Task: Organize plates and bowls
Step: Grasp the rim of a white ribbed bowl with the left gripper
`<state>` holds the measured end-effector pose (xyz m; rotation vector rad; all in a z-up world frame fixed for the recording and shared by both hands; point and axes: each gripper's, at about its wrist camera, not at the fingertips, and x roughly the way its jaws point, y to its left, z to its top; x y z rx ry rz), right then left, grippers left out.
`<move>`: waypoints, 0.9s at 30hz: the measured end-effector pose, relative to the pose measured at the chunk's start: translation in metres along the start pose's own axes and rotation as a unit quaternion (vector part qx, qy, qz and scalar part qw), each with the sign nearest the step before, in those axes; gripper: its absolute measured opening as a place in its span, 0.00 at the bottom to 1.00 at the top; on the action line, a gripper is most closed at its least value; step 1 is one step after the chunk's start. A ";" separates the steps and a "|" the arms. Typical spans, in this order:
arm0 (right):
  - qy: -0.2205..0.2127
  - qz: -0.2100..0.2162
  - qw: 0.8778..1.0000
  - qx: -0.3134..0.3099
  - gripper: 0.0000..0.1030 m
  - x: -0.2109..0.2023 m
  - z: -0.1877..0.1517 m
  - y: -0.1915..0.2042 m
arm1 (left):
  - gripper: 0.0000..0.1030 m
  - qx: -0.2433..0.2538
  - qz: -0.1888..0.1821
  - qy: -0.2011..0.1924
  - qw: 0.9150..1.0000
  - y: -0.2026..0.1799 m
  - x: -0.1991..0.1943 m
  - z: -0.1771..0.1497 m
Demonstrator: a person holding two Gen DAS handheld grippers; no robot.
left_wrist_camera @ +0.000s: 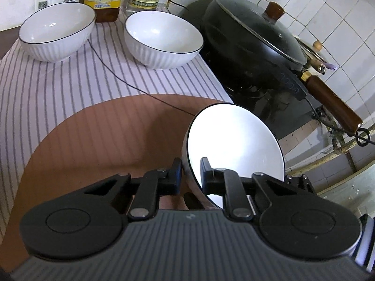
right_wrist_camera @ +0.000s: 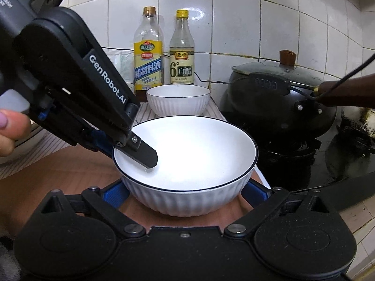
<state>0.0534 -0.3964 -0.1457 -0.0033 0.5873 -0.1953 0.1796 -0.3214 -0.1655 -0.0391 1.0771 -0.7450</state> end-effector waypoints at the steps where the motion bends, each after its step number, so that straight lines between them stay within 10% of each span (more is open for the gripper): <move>1: -0.001 0.001 1.000 -0.002 0.99 0.000 0.001 0.002 | 0.15 -0.002 0.001 0.000 1.000 0.001 -0.003 0.000; 27: -0.024 0.138 0.985 -0.103 0.98 0.038 0.043 0.099 | 0.15 -0.043 0.125 -0.036 0.991 0.082 -0.086 0.005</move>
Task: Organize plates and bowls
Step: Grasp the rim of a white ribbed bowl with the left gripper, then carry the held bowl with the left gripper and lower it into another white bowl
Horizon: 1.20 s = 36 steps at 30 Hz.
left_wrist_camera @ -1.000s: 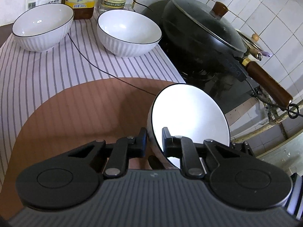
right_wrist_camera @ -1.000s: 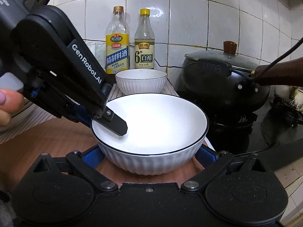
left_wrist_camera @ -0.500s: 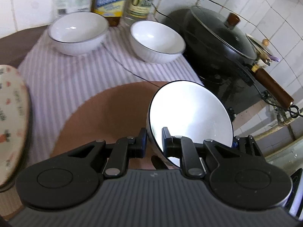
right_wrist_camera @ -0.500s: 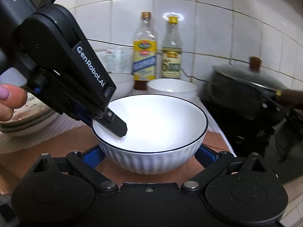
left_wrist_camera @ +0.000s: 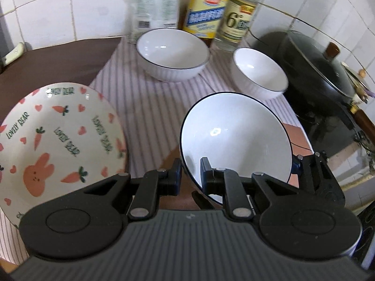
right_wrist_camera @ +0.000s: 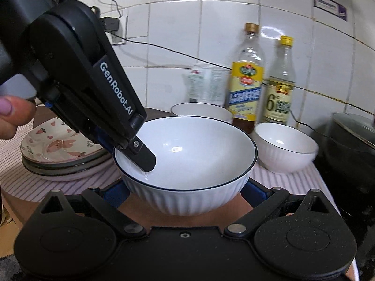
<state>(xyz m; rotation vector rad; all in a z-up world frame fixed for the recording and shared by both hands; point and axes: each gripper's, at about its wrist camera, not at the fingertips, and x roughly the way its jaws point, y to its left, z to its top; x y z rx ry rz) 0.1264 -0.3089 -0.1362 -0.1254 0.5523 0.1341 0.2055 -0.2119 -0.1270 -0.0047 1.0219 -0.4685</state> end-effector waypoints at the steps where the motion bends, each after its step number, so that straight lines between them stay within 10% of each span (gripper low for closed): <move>1: 0.001 0.004 1.000 -0.001 0.98 0.004 0.001 0.001 | 0.15 -0.001 0.002 0.000 1.000 0.002 0.001 0.001; 20: 0.039 0.029 0.999 -0.001 0.97 0.039 -0.004 0.002 | 0.15 0.009 0.041 0.024 0.999 0.006 0.027 0.008; 36: 0.040 -0.005 0.989 0.142 0.98 -0.038 0.023 -0.029 | 0.19 -0.015 -0.003 0.006 1.000 0.010 -0.019 0.022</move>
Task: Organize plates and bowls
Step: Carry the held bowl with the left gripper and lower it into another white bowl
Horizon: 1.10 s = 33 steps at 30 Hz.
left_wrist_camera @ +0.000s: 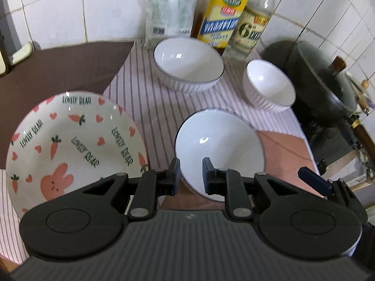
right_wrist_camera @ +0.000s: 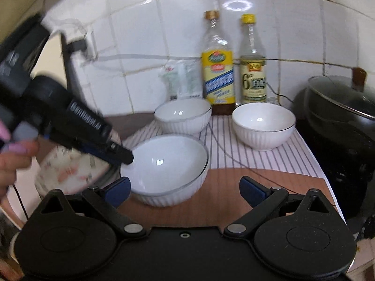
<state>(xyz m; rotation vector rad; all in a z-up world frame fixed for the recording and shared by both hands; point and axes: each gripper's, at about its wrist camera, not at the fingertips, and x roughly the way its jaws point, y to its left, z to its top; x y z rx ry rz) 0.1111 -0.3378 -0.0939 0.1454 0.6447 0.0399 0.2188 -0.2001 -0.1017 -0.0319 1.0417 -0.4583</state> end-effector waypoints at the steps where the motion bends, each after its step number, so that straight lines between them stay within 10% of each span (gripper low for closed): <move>1: -0.005 0.003 1.000 0.017 0.98 -0.002 0.004 -0.004 | 0.19 0.002 -0.001 -0.005 1.000 -0.002 -0.003 0.002; 17: -0.032 -0.097 0.982 0.160 0.74 0.032 0.038 -0.063 | 0.33 0.065 -0.039 -0.086 0.993 -0.066 -0.003 0.065; 33: -0.049 -0.161 0.945 0.282 0.57 0.089 0.035 -0.104 | 0.31 0.108 -0.033 -0.025 0.993 -0.100 0.122 0.110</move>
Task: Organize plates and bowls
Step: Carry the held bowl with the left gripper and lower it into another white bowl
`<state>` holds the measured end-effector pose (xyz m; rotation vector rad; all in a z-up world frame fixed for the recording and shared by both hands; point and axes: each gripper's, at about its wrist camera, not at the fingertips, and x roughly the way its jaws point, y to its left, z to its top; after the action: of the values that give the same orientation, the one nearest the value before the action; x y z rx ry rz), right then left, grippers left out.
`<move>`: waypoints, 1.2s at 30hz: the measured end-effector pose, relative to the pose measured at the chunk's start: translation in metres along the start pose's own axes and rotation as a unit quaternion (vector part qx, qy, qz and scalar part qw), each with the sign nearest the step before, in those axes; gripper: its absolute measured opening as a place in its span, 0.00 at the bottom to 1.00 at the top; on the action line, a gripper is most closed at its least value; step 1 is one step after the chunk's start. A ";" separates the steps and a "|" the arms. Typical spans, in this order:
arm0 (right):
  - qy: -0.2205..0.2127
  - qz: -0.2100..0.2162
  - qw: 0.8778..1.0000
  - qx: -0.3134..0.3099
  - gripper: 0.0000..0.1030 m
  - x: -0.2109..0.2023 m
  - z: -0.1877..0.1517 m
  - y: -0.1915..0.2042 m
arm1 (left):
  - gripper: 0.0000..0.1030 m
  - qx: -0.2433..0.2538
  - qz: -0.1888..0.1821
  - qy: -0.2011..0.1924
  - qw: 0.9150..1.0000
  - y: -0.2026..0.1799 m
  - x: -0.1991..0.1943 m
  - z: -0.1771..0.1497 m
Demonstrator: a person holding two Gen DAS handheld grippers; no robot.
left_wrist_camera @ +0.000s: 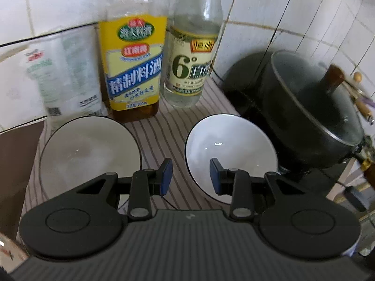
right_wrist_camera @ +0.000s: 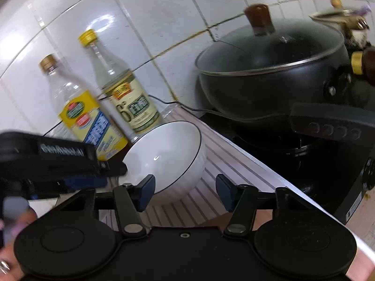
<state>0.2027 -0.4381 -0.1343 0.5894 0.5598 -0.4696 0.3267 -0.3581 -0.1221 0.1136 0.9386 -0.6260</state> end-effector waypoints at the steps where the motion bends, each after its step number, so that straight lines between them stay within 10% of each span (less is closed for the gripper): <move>1: 0.000 -0.003 1.000 0.005 0.55 0.004 0.001 0.000 | 0.31 0.003 0.004 0.004 1.000 0.000 0.006 0.002; 9: 0.006 -0.012 1.000 0.022 0.34 0.019 0.005 0.001 | 0.10 0.032 0.013 0.021 0.999 -0.006 0.028 0.003; 36: 0.046 0.013 0.998 0.039 0.23 -0.015 0.014 0.017 | 0.09 0.012 0.021 -0.018 1.000 0.002 -0.047 -0.027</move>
<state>0.2058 -0.4303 -0.1093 0.6946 0.6223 -0.4431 0.2883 -0.3263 -0.1017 0.1427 0.8923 -0.5985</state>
